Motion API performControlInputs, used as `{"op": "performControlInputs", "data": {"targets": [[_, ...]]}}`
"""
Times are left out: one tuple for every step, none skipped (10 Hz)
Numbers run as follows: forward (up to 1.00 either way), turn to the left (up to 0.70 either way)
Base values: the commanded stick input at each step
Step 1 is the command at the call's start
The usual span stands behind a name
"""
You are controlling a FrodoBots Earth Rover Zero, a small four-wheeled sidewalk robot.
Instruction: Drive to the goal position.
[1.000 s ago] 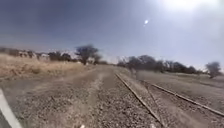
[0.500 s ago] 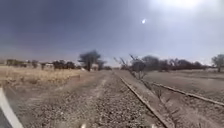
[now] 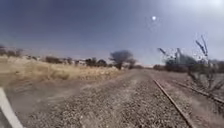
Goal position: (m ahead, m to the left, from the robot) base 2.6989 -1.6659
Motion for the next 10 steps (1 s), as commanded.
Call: {"op": "performControlInputs", "data": {"targets": [[0.55,0.00],[0.55,0.00],[0.55,0.00],[0.55,0.00],[0.56,0.00],[0.61,0.00],[0.66,0.00],[0.68,0.00],[0.69,0.00],[0.70,0.00]]}}
